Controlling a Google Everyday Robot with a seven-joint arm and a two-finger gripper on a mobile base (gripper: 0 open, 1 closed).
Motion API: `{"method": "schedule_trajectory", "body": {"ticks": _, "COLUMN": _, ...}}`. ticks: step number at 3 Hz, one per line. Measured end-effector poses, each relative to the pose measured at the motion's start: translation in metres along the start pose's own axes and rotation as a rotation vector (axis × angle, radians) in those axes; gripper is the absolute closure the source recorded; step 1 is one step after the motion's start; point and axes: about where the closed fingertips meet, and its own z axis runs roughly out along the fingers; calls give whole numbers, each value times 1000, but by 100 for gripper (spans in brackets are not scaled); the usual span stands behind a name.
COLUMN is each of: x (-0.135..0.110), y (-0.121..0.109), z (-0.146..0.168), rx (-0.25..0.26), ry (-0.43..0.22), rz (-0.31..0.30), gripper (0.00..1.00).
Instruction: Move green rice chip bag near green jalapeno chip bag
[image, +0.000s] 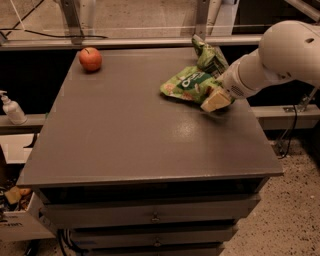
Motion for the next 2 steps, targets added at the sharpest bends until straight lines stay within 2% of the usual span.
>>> {"method": "schedule_trajectory", "body": {"ticks": 1, "x": 15, "y": 12, "z": -47, "rx": 50, "ry": -94, "rz": 60, "gripper": 0}}
{"method": "schedule_trajectory", "body": {"ticks": 2, "x": 28, "y": 22, "z": -79, "rx": 82, "ry": -160, "rz": 104, "gripper": 0}}
